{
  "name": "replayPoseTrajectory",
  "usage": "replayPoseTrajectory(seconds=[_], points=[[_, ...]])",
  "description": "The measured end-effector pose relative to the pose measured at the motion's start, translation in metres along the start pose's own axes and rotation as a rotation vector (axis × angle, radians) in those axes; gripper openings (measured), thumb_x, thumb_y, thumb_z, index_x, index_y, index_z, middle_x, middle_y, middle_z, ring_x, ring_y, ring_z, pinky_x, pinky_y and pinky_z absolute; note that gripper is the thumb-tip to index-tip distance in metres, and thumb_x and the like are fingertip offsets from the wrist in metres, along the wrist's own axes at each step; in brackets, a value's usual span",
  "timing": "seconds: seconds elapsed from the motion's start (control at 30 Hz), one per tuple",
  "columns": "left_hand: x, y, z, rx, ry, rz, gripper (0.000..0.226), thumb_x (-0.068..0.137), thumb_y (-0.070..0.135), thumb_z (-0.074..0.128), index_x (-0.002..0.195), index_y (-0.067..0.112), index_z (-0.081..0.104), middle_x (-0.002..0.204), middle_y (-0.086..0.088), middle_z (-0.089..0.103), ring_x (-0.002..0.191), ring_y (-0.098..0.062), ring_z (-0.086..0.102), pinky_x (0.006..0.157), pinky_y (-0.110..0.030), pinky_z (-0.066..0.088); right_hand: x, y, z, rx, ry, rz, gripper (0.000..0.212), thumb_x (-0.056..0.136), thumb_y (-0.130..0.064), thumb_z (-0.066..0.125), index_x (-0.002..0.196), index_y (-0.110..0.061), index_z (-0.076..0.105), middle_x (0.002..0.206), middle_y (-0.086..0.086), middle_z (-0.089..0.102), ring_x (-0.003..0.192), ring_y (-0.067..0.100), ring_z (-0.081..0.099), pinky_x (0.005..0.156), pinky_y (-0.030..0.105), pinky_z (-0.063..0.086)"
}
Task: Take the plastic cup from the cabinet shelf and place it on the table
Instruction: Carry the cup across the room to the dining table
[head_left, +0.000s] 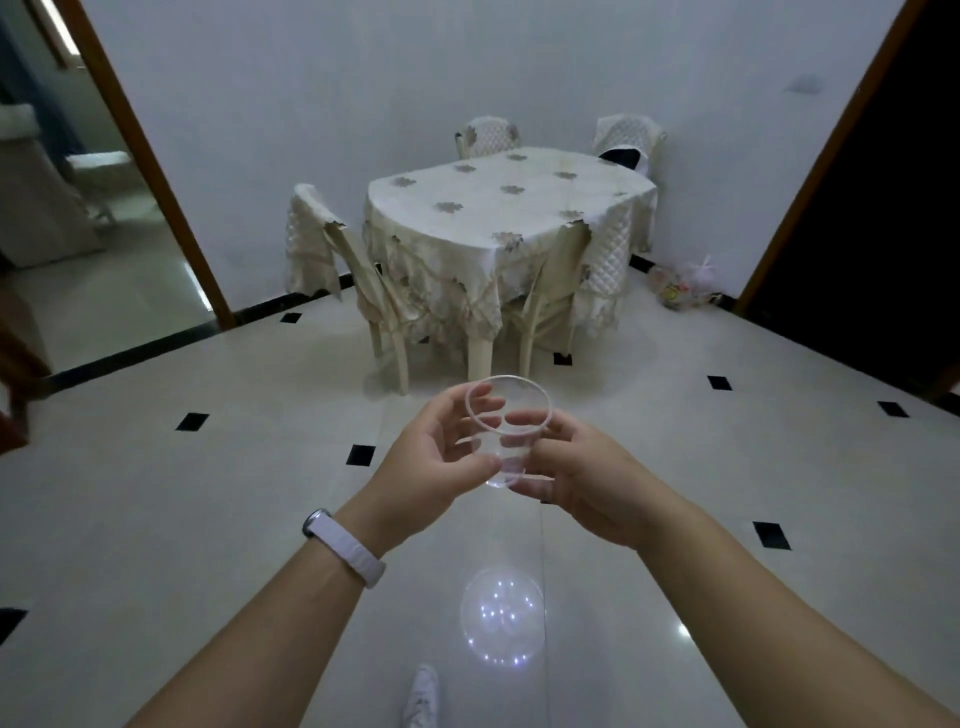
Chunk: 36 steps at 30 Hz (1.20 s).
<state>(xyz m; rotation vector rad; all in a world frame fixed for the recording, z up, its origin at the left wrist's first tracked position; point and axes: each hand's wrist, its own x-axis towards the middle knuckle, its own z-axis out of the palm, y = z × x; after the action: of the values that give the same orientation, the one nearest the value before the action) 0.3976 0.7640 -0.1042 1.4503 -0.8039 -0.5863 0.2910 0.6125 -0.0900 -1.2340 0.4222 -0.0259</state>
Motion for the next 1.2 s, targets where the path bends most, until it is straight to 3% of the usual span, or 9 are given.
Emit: replayPoseTrajectory(seconds=[0.1,0.27,0.47,0.63,0.83,1.0,1.13,1.2], points=[[0.056,-0.011,-0.029,-0.019,-0.062,0.005,0.062,0.074,0.007,0.070,0.130,0.023,0.050,0.128,-0.006,0.060,0.117,-0.019,0.059,0.098,-0.037,0.046,0.050,-0.018,0.001,0.037,0.072,-0.010,0.048,0.068,-0.004,0.063,0.115,-0.010,0.058,0.116,0.017,0.056,0.098,0.032,0.065,0.082,0.036,0.055],[0.145,-0.018,-0.071,-0.067,-0.148,0.008,0.060,0.069,0.020,0.073,0.124,0.034,0.054,0.126,-0.003,0.062,0.115,-0.018,0.060,0.094,-0.035,0.045,0.124,-0.049,0.000,0.073,0.186,-0.024,0.045,0.074,0.000,0.059,0.118,-0.008,0.057,0.118,0.018,0.054,0.106,0.036,0.063,0.089,0.040,0.055],[0.236,-0.025,-0.089,-0.129,-0.249,0.032,0.060,0.067,0.015,0.074,0.122,0.031,0.056,0.128,-0.011,0.060,0.117,-0.024,0.059,0.103,-0.049,0.044,0.184,-0.081,-0.017,0.111,0.294,-0.073,0.031,0.088,0.009,0.049,0.112,-0.008,0.059,0.107,0.014,0.058,0.090,0.025,0.063,0.090,0.042,0.054],[0.300,-0.035,-0.076,-0.149,-0.310,0.039,0.061,0.068,0.014,0.076,0.123,0.029,0.056,0.128,-0.010,0.061,0.118,-0.025,0.059,0.103,-0.051,0.045,0.215,-0.104,-0.051,0.130,0.351,-0.089,0.027,0.089,0.006,0.052,0.109,-0.009,0.060,0.104,0.013,0.059,0.091,0.025,0.059,0.087,0.040,0.054],[0.383,-0.048,-0.048,-0.118,-0.327,0.033,0.062,0.072,0.003,0.072,0.129,0.017,0.052,0.128,-0.014,0.060,0.116,-0.028,0.060,0.094,-0.037,0.051,0.267,-0.129,-0.117,0.155,0.369,-0.103,0.028,0.089,0.005,0.050,0.112,-0.007,0.060,0.106,0.015,0.059,0.094,0.028,0.058,0.084,0.038,0.055],[0.466,-0.054,-0.026,-0.097,-0.306,0.038,0.059,0.074,0.001,0.071,0.126,0.023,0.056,0.127,-0.012,0.061,0.116,-0.024,0.061,0.092,-0.036,0.051,0.327,-0.160,-0.186,0.171,0.300,-0.110,0.031,0.087,0.005,0.050,0.115,-0.006,0.060,0.107,0.016,0.064,0.090,0.028,0.062,0.093,0.045,0.051],[0.539,-0.051,0.011,-0.092,-0.260,0.011,0.062,0.070,0.003,0.073,0.127,0.018,0.054,0.128,-0.014,0.060,0.116,-0.025,0.061,0.088,-0.030,0.051,0.366,-0.199,-0.250,0.190,0.286,-0.098,0.035,0.084,0.008,0.049,0.115,-0.005,0.059,0.105,0.016,0.063,0.086,0.027,0.061,0.083,0.037,0.053],[0.575,-0.048,0.034,-0.095,-0.259,0.007,0.064,0.068,0.007,0.076,0.127,0.018,0.054,0.128,-0.013,0.061,0.116,-0.026,0.062,0.088,-0.034,0.051,0.378,-0.219,-0.285,0.193,0.293,-0.096,0.037,0.084,0.009,0.047,0.117,-0.004,0.058,0.105,0.017,0.061,0.086,0.026,0.060,0.080,0.034,0.052]])
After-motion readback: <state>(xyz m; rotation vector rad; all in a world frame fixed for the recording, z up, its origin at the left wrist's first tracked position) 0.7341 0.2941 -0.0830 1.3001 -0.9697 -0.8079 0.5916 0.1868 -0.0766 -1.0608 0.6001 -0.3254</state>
